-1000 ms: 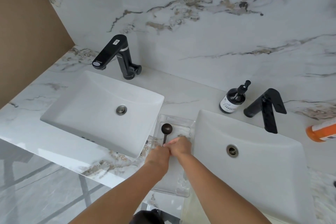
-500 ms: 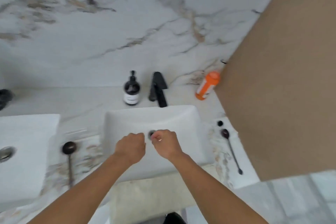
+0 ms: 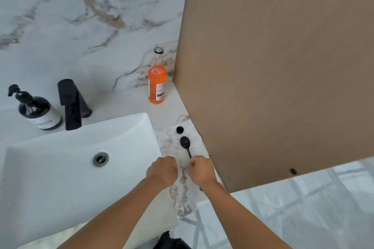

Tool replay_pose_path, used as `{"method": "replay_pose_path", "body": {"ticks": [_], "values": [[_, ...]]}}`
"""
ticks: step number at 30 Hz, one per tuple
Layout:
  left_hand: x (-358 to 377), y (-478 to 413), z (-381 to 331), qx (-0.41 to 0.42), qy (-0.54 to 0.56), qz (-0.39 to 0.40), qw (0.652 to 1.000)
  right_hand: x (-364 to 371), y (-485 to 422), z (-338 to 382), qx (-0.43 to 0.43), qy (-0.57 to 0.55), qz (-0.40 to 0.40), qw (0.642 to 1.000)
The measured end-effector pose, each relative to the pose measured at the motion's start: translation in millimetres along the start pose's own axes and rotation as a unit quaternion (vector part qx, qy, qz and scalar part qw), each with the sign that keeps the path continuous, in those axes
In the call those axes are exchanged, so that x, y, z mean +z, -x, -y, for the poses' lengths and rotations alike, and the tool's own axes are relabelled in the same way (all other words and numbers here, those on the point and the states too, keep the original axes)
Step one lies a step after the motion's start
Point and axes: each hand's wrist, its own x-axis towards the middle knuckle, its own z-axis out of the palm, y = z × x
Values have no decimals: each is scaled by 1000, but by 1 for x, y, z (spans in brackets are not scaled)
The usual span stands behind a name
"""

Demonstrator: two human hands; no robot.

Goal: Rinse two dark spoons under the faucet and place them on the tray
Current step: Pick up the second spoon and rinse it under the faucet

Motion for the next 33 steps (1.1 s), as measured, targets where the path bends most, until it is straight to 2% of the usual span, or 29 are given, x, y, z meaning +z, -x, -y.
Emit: {"method": "replay_pose_path", "body": {"ticks": [5,10,13,17,22,26,27,30,33], "values": [[24,-31,-30,-27,34,10,999,6,-15,-32,20,24,10,999],[39,-54,-39,-87,155,6,984,22,-26,-43,34,-13,26,999],[46,-65,-40,-115,255,37,959,26,-33,-47,32,-59,39,997],[51,-70,-36,-162,386,51,907,22,-35,-48,40,-124,67,989],[35,-59,-20,-138,484,38,863,3,-30,-25,42,-192,125,973],[1,-39,19,-120,629,-10,768,8,-21,19,-10,-224,182,957],[-7,-33,33,-117,643,-29,756,14,-19,34,-18,-230,195,953],[-27,-14,77,-114,644,-92,751,35,-16,82,-52,-217,233,947],[-45,7,117,-115,617,-144,765,55,-14,128,-86,-187,280,938]]}}
